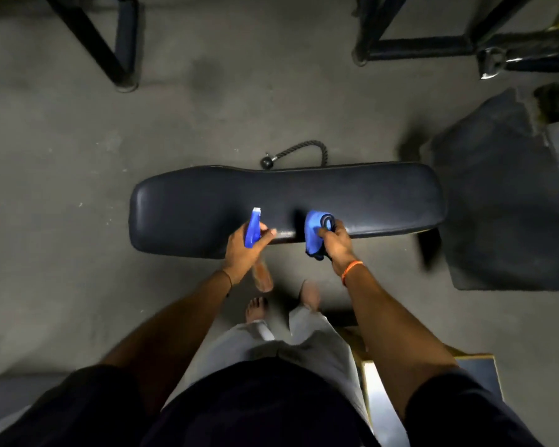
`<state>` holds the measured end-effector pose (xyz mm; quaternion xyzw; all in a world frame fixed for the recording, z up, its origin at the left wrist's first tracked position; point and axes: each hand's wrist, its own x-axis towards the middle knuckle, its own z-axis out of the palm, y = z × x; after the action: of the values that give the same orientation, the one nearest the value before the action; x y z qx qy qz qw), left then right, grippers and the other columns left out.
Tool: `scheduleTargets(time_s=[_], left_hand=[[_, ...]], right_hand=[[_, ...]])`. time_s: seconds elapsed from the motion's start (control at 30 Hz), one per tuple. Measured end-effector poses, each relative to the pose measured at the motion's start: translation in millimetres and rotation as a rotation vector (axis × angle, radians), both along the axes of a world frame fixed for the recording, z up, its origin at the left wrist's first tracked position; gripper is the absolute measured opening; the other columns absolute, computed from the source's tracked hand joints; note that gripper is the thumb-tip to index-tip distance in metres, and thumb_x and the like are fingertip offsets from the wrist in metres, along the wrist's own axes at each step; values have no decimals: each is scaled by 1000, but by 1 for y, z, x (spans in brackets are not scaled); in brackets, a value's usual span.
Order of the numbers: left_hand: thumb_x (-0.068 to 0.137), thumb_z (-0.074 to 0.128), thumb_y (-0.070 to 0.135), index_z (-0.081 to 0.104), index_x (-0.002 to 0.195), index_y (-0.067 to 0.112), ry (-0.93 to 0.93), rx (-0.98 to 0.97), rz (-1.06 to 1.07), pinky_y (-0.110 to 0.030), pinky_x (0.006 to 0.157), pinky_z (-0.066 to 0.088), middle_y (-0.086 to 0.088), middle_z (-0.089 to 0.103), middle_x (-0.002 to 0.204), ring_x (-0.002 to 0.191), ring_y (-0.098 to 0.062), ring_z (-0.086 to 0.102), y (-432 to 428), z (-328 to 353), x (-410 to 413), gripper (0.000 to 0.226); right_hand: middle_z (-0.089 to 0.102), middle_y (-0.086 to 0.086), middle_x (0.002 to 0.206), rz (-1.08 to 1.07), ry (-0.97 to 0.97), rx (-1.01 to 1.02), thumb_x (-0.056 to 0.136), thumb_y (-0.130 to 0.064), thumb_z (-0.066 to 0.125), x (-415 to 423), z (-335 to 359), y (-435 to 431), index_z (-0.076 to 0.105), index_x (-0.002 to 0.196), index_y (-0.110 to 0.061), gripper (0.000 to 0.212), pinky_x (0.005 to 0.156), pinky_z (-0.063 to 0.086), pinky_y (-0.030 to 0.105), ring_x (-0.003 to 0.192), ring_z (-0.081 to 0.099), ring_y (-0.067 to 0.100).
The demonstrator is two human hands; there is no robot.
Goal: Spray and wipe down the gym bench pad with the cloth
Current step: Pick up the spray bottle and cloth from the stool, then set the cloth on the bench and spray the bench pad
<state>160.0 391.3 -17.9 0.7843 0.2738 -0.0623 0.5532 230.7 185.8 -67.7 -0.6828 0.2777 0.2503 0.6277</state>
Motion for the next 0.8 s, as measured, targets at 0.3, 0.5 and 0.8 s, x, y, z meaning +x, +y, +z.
scheduleTargets(time_s=[0.3, 0.5, 0.8], left_hand=[[90, 73, 7, 70, 114, 8, -19, 5, 24, -18, 95, 52, -2, 73, 113, 105, -8, 69, -13, -14, 37, 24], [91, 70, 6, 68, 116, 13, -13, -4, -30, -32, 95, 56, 2, 72, 114, 106, -11, 69, 2, -31, 44, 26], [91, 65, 4, 66, 119, 14, 20, -147, -14, -32, 93, 56, -5, 69, 116, 106, -21, 67, 43, -46, 30, 30]], right_hand=[[61, 22, 130, 695, -355, -560, 94, -14, 60, 98, -24, 14, 54, 141, -12, 47, 95, 49, 44, 120, 56, 42], [13, 14, 169, 1254, -342, -715, 96, -18, 55, 116, -75, 27, 20, 161, -13, 74, 125, 19, 43, 156, 11, 37], [0, 10, 171, 1329, -147, -825, 99, -30, 54, 97, -86, 47, 11, 162, -14, 78, 127, 12, 43, 158, 0, 33]])
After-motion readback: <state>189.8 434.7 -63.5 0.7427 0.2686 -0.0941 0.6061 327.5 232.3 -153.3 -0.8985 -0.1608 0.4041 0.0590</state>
